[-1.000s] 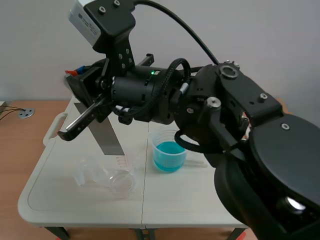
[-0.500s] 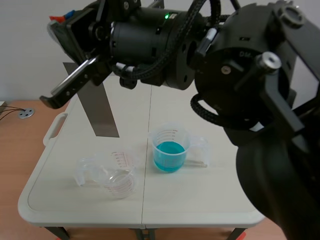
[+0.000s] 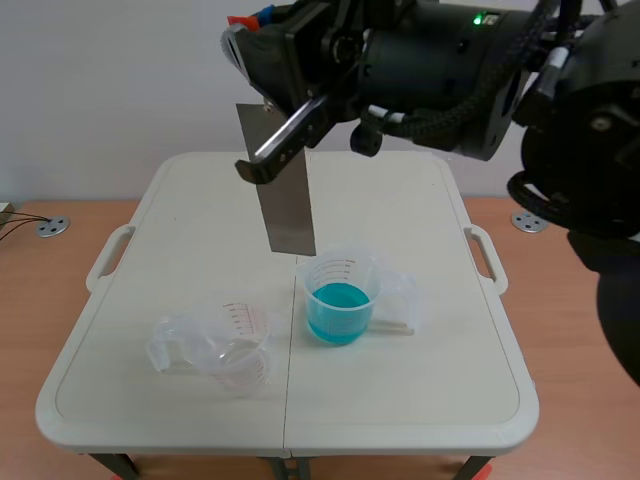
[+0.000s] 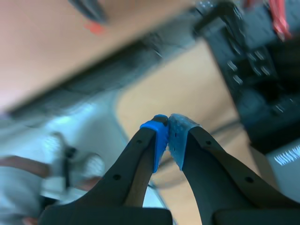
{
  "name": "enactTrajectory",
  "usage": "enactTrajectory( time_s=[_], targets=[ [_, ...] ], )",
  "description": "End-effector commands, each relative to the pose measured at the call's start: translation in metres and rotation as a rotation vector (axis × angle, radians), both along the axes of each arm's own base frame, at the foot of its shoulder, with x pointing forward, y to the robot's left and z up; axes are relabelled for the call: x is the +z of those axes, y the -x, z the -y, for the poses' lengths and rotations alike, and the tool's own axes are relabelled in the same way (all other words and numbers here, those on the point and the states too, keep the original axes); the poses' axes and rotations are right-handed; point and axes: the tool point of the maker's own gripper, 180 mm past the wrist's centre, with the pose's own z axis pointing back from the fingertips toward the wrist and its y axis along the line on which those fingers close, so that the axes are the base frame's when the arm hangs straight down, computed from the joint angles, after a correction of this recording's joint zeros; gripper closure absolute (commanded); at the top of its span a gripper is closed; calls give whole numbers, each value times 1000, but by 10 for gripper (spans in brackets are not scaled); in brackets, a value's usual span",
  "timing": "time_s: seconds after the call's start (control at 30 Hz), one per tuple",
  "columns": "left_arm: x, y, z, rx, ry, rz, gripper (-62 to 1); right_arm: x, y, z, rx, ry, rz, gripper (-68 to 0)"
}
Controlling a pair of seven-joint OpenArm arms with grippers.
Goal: Hold the metal plate by the orange handle, dip it into the blue solution, take it out and point at it, then put the plate back in the beaker on the left.
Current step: 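Move the plate over the blue solution, then point at the plate with the left hand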
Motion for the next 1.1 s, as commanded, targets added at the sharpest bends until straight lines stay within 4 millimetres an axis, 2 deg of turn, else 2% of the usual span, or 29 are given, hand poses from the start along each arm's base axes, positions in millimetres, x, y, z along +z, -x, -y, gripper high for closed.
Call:
enactTrajectory(
  time_s=[0.0,0.17,0.33,0.5,0.8,0.93,1.07],
  targets=[
    [17,-20,1,-4,0,75,-26,14,1,5,12,-25,41,-13],
    [57,-60,-4,-21,-33,224,-26,16,1,19,28,-9,61,-13],
    [82,-89,9,-56,-17,334,-26,25,-8,35,7,-9,75,-13],
    [97,-110,14,-58,0,412,-26,31,-17,49,13,-22,68,-13],
    [119,-137,31,-142,50,510,-26,21,-40,69,-1,-17,19,-13],
    [127,-149,47,-179,95,553,-26,20,-39,68,22,-10,21,-13],
    [128,-163,71,-218,159,585,-26,20,-38,70,22,-8,19,-13]
  ],
)
